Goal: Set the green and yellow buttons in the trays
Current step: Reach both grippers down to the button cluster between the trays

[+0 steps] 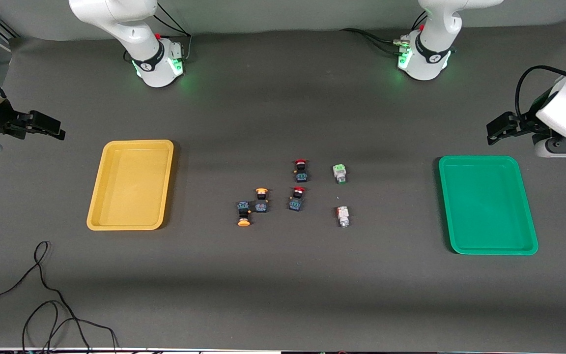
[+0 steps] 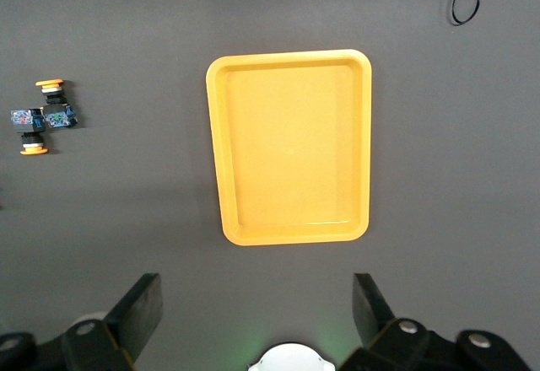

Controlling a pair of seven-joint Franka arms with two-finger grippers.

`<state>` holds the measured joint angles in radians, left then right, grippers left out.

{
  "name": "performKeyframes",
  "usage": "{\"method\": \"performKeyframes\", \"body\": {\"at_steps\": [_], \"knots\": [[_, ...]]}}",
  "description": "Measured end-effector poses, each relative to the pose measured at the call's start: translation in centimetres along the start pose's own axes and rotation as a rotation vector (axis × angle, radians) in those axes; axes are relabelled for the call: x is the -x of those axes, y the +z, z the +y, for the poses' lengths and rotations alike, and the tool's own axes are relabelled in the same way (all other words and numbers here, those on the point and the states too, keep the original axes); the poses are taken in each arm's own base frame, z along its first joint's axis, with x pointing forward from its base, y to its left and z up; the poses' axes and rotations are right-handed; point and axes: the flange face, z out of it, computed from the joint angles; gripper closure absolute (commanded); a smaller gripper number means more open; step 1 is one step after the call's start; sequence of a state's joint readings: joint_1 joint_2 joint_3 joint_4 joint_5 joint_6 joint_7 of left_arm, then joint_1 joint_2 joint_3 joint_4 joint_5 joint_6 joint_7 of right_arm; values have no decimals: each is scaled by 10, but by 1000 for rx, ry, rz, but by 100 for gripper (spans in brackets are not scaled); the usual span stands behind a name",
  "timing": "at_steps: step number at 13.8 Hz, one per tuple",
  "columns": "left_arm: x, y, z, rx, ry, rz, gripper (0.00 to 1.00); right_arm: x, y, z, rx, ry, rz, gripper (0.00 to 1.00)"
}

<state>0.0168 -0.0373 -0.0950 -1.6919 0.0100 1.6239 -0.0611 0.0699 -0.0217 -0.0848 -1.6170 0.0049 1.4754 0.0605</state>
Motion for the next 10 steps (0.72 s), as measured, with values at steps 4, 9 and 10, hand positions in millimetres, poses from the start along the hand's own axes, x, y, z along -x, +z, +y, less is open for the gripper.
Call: {"method": "performKeyframes", "body": {"at_steps": [4,9,10], "knots": [[0,0,0,0,0,0,0,0,0,-3,-11,-5,-1,0],[-1,19,11,10,12,-13,0,3,-7,-44,-76,18,7,0],[0,30,22,36,9,-21,0,2,-6,-63,-73,37,11,0]]}}
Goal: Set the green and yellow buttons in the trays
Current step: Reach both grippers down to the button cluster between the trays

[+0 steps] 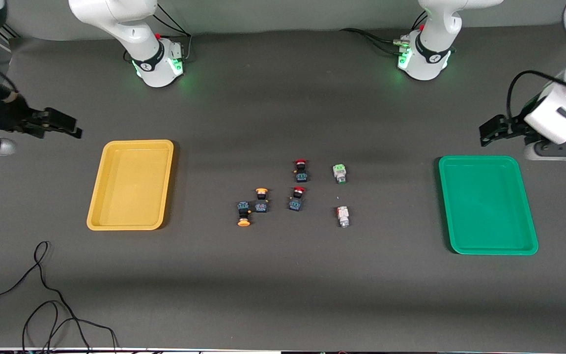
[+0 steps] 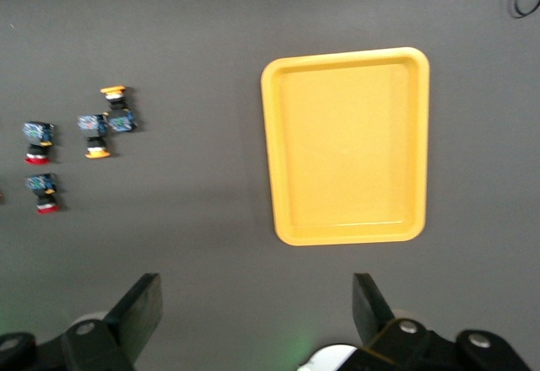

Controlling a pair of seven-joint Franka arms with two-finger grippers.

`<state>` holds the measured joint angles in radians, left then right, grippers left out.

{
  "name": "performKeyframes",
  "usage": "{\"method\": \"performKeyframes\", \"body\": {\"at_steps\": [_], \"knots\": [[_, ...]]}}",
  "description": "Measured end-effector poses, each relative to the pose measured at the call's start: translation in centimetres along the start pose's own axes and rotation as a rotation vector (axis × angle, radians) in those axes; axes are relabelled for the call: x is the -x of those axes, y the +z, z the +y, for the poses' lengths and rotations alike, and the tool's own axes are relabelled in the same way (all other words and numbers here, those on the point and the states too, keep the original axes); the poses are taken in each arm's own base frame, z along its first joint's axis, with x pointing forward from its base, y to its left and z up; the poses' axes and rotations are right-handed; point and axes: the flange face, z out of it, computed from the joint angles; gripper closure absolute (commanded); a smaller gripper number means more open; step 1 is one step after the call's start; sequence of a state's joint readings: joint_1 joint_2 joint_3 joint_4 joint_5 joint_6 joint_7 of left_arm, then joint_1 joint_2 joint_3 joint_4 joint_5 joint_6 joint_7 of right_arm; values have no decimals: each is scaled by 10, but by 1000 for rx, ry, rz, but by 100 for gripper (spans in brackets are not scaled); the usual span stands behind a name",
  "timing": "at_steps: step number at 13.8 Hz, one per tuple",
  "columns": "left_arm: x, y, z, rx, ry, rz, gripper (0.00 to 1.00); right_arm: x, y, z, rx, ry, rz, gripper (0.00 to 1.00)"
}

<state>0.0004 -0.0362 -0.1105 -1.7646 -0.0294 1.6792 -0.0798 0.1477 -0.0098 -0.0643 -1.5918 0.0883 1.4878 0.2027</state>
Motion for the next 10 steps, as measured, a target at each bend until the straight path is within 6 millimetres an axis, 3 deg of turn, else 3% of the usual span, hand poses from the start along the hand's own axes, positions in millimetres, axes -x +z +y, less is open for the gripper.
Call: {"method": "performKeyframes", "body": {"at_steps": [3,5,8,10], "knots": [[7,38,54,51,-54,-24,0,-2,17,-65,4,84,20,0],[21,54,117,47,-102,-24,0,-3,42,-114,10,113,22,0],[54,62,203,46,-155,-8,2,-13,106,-179,26,117,-3,0],[75,68,245,52,-193,7,2,-28,150,-200,-10,122,-36,0]]}}
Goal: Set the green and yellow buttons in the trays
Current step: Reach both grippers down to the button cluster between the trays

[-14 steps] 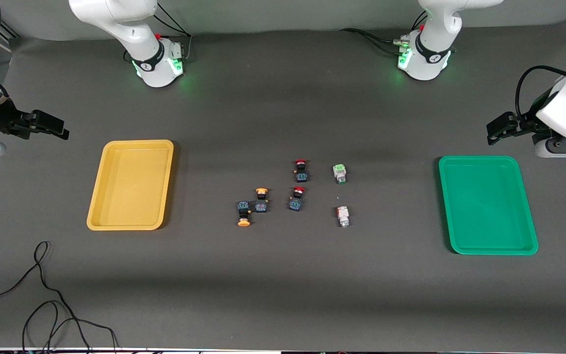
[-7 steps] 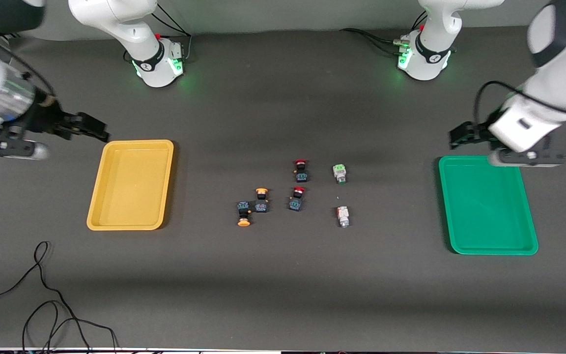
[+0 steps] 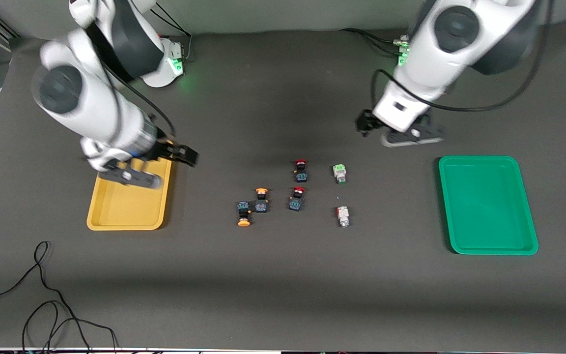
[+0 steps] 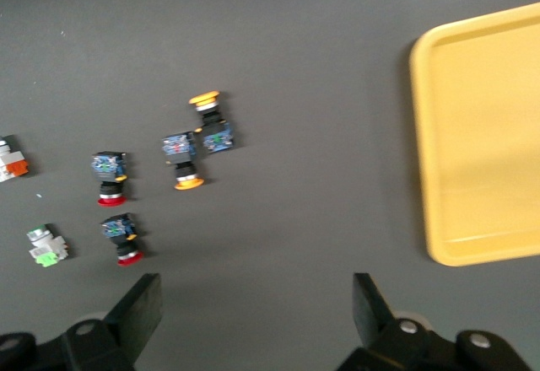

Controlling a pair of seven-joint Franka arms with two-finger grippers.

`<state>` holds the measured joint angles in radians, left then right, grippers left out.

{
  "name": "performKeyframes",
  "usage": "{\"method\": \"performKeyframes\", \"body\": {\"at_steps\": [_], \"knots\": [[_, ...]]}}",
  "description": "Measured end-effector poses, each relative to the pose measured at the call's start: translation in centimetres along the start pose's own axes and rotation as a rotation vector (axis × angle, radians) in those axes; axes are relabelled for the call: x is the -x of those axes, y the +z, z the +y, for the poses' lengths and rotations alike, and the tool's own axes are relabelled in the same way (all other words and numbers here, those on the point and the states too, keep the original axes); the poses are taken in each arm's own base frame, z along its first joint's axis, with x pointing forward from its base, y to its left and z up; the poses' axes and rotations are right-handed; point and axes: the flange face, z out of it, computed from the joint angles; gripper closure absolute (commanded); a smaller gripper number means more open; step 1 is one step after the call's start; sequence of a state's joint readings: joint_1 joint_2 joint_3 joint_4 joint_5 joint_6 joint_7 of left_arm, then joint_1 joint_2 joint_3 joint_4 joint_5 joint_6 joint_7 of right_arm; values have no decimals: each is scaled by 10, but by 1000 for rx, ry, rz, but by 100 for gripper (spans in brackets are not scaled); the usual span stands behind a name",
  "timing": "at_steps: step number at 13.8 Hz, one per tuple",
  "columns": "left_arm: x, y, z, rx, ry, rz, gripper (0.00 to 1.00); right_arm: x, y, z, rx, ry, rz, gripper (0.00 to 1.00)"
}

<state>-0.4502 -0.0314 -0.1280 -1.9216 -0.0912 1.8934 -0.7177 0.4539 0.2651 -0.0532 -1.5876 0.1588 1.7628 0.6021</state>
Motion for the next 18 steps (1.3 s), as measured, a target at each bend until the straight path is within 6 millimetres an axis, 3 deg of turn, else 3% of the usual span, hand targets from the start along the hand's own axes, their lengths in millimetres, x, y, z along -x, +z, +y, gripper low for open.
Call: {"method": "performKeyframes", "body": {"at_steps": [2,6,9,12,15,18], "knots": [[17,16,20,-6,-7,-3,2,-14,43,-12,-13,6,0,0],[5,68,17,-26,-17,8,2,-13,137,-47,8,-31,5,0],[-8,123,21,-26,-22,0,2,-13,212,-70,23,-60,21,0],[-19,190,23,-5,-29,14,2,-19,270,-74,42,-80,50,0],[-16,247,18,5,-23,27,2,-29,297,-68,48,-99,89,1],[-9,278,21,-14,16,27,2,-35,292,-67,44,-115,101,1]]}}
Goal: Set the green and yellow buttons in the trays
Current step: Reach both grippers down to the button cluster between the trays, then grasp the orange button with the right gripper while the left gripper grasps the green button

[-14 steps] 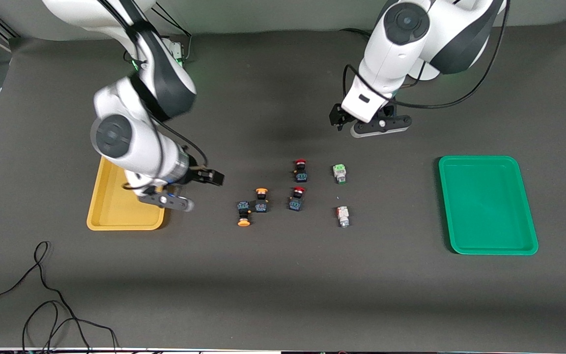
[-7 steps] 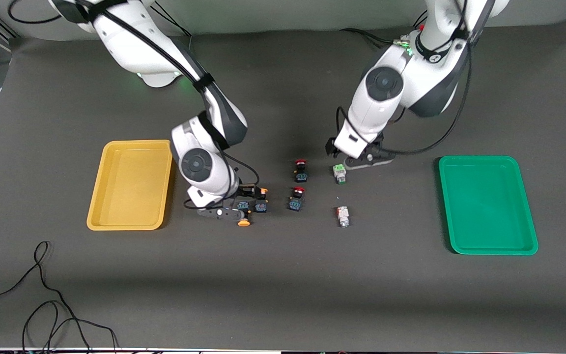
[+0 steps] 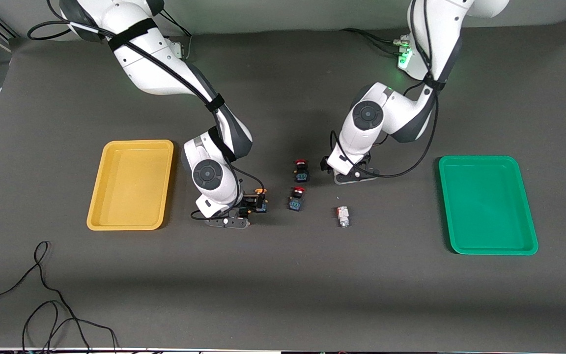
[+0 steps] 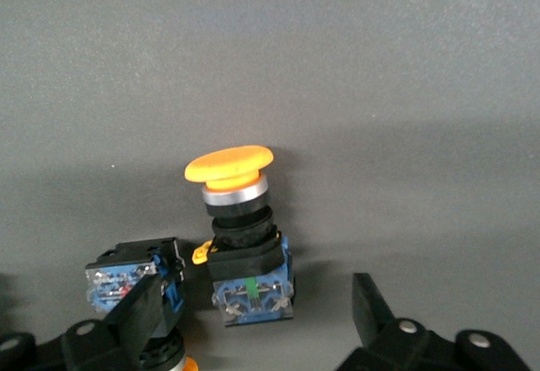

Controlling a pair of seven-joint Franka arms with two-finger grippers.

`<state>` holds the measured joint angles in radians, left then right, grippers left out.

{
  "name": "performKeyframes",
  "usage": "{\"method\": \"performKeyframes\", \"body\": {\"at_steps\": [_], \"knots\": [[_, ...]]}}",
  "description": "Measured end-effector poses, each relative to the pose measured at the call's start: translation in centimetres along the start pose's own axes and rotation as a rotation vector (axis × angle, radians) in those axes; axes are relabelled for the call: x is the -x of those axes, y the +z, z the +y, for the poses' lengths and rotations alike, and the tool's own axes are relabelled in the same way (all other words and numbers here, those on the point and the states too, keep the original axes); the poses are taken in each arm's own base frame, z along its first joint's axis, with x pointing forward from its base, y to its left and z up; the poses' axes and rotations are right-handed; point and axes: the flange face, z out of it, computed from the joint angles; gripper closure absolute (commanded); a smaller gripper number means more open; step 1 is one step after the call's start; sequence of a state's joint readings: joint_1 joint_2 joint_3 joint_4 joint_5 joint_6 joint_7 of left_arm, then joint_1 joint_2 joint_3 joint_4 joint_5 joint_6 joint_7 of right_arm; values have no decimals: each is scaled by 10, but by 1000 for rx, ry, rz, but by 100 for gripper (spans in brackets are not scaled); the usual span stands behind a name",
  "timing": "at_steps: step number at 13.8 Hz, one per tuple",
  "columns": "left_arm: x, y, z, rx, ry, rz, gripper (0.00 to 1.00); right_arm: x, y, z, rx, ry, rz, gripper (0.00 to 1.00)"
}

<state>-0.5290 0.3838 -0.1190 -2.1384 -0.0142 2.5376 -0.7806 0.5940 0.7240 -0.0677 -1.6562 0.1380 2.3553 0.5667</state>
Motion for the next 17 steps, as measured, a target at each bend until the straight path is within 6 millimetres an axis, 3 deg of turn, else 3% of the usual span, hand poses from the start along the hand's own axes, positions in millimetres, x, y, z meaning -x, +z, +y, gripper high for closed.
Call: {"method": "performKeyframes", "body": {"at_steps": [5,6,7,8,9,10,12,14,17], "knots": [[1,30,-1,3,4,1,2,-6,2,6,-3,4,13,2],[0,35,-3,-4,7,1,2,-6,4,6,-2,5,13,9],[-1,39,-5,-14,15,4,4,-6,7,6,-2,4,14,19],[-2,41,-7,-19,20,7,6,-6,10,7,-3,4,17,41],[-3,42,-7,-20,22,9,11,-6,14,7,-1,2,18,82],[-2,42,-7,-19,24,10,18,-6,17,8,1,1,16,100],[1,42,-3,-17,33,10,41,-6,18,9,2,2,17,100],[11,43,6,-17,50,9,72,-9,13,8,-3,4,25,100],[15,43,10,-16,49,11,97,-18,-13,12,-4,16,20,100]]}}
